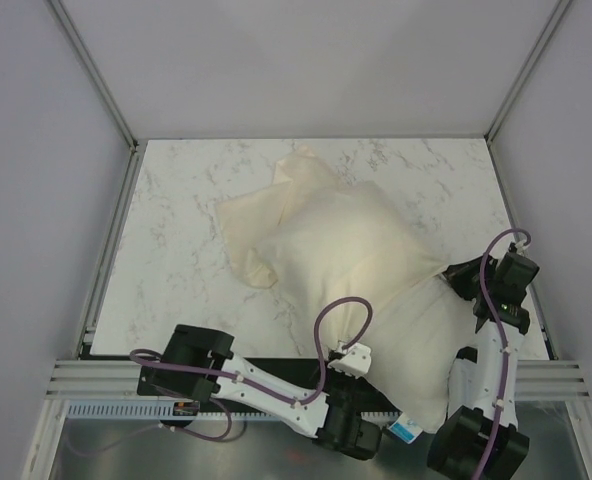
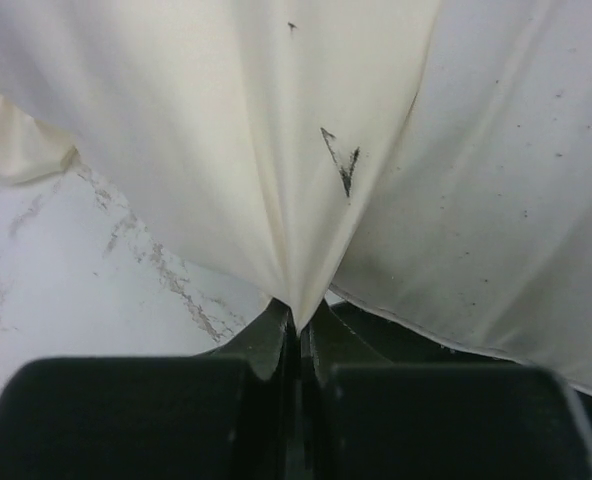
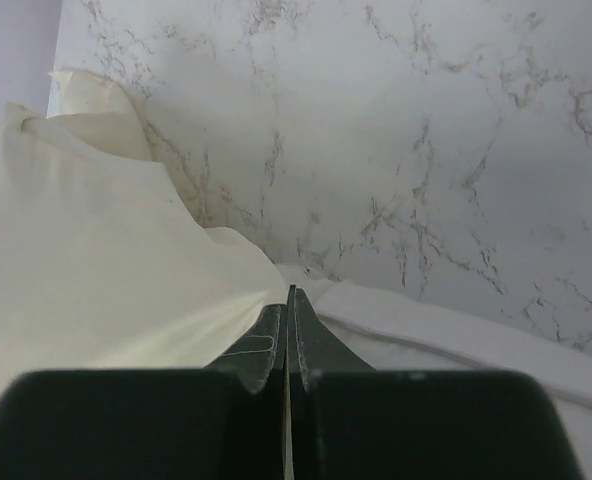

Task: Put the pillow into the pillowcase

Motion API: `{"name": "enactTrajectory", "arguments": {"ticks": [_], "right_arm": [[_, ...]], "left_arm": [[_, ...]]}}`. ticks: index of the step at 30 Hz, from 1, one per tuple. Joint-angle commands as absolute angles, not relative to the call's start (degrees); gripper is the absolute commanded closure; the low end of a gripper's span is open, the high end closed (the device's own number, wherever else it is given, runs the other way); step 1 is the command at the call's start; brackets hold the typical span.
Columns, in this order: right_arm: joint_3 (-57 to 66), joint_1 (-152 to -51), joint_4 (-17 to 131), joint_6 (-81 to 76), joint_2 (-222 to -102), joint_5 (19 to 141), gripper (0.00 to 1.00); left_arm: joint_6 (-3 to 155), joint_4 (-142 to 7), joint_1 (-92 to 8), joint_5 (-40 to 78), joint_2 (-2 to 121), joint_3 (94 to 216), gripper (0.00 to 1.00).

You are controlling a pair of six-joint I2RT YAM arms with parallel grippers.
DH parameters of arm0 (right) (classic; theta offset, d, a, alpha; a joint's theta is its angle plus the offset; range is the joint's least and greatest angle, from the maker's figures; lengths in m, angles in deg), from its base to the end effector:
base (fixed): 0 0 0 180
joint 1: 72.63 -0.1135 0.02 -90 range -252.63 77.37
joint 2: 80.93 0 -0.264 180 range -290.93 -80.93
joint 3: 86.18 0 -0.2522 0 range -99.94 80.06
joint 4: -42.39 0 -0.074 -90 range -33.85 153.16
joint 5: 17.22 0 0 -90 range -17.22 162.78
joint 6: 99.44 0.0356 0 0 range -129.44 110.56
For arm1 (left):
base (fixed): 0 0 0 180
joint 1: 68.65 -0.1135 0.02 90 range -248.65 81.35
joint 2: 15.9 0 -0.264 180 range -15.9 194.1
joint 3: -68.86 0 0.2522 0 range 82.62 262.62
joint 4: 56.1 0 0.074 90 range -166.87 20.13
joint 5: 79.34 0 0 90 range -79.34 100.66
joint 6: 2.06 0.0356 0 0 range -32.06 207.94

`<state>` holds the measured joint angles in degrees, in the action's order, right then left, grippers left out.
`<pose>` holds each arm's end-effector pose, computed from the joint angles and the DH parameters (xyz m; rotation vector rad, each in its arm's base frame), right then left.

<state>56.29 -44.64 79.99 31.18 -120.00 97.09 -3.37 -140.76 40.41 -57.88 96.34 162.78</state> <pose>0.1391 -0.0573 0.2059 1.0717 1.9772 0.5960 -0.0796 -0.3320 0.1938 0.4455 1.8834 -0.0164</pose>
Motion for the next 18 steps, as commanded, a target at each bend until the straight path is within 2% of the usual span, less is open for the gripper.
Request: {"name": "enactTrajectory", "arguments": {"ticks": [1,3,8,15,18], "right_arm": [[55.4,-40.5,73.6,28.7,-122.1,80.2,1.0],[55.2,-40.5,73.4,28.5,-122.5,80.1,1.0],[53.4,-40.5,71.9,24.6,-126.4,83.0,1.0],[49.9,-44.4,71.4,20.0,-133.0,85.8,1.0],[48.0,-47.3,72.7,19.8,-136.2,83.6,1.0]], "left_arm": [[3.5,-126.6,45.4,-47.4,88.0,155.9,0.98],[7.8,-120.4,44.6,-44.3,86.3,153.7,0.98],[22.8,-92.1,41.7,-32.2,81.4,145.0,0.98],[27.5,-74.6,35.0,-20.4,67.8,129.1,0.98],[28.3,-73.2,33.9,-16.2,66.3,129.5,0.98]]}}
